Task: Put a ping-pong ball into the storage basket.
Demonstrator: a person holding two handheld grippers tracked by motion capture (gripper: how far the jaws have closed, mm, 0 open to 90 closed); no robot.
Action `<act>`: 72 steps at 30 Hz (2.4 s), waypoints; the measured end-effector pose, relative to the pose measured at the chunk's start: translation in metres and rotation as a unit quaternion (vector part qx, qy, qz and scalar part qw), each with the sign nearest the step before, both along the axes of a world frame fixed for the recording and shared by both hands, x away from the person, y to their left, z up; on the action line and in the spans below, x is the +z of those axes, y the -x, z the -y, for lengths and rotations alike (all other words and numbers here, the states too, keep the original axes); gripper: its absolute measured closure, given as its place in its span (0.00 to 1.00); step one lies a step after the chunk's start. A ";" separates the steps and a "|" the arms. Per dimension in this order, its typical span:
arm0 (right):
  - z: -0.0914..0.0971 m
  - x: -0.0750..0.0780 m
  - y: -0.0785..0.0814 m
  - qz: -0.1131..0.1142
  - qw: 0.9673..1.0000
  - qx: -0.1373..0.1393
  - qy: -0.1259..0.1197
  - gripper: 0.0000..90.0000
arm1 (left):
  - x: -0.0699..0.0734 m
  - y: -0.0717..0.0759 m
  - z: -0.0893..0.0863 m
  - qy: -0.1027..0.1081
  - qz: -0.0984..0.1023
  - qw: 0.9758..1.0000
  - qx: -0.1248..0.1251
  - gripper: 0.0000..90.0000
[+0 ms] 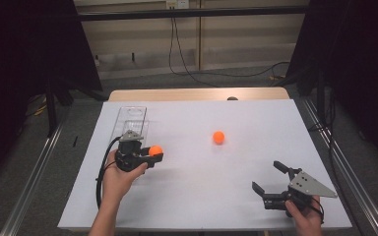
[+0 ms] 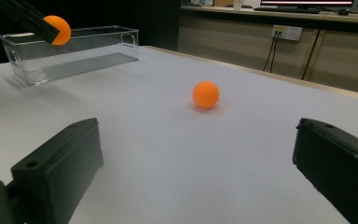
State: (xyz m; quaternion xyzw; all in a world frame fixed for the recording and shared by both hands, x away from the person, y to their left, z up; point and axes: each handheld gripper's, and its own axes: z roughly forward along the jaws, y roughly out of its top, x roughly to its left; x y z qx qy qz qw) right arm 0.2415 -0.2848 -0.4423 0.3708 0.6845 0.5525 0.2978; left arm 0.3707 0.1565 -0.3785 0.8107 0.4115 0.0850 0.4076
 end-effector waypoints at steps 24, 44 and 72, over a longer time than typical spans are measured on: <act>-0.002 0.002 0.000 0.003 1.000 0.008 0.001 0.01 | 0.005 0.000 -0.011 -0.004 0.005 1.000 0.014 0.57; -0.001 0.001 0.001 0.002 1.000 0.007 0.002 0.01 | 0.006 -0.002 -0.021 -0.013 0.010 0.999 0.031 0.57; -0.001 0.001 0.001 -0.001 1.000 0.009 0.001 0.01 | 0.012 -0.002 -0.033 -0.008 0.018 0.999 0.048 0.56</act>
